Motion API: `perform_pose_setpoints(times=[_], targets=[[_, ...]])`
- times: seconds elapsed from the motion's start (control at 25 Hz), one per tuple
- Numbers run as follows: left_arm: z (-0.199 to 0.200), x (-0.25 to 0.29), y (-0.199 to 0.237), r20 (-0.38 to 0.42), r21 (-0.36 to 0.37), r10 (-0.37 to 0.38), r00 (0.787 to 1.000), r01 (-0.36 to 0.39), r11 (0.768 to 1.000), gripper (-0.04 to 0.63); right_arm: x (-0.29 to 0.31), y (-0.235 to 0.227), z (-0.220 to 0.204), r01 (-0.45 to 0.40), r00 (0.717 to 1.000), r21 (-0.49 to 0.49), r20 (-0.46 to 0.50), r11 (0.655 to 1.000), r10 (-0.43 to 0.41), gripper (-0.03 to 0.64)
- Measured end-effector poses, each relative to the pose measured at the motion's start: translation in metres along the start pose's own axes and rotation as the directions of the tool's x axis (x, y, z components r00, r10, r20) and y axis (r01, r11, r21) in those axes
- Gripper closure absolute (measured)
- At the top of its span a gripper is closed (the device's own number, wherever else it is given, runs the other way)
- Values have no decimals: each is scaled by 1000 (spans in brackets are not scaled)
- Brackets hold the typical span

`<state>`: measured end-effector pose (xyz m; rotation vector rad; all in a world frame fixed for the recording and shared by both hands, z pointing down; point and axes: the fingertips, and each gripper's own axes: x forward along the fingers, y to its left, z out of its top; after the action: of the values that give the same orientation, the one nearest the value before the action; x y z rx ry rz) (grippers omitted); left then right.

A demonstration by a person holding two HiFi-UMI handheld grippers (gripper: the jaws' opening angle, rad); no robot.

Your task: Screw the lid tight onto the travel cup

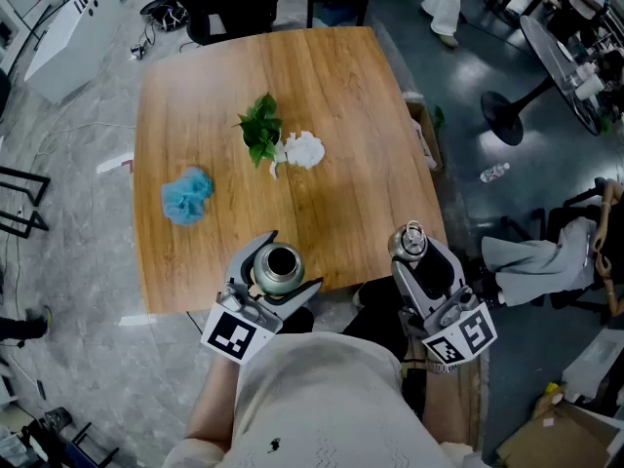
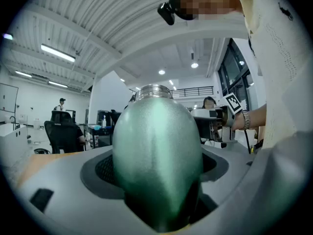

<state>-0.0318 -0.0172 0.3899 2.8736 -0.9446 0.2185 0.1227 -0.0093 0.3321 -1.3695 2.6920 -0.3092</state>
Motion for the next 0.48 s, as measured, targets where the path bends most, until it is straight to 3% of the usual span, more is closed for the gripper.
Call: perform_pose_setpoints(times=[0.48], targets=[[-1, 3, -6, 42, 11, -55, 998, 54, 998, 179, 1, 8, -2, 12, 1000, -46, -25, 999, -13, 393]])
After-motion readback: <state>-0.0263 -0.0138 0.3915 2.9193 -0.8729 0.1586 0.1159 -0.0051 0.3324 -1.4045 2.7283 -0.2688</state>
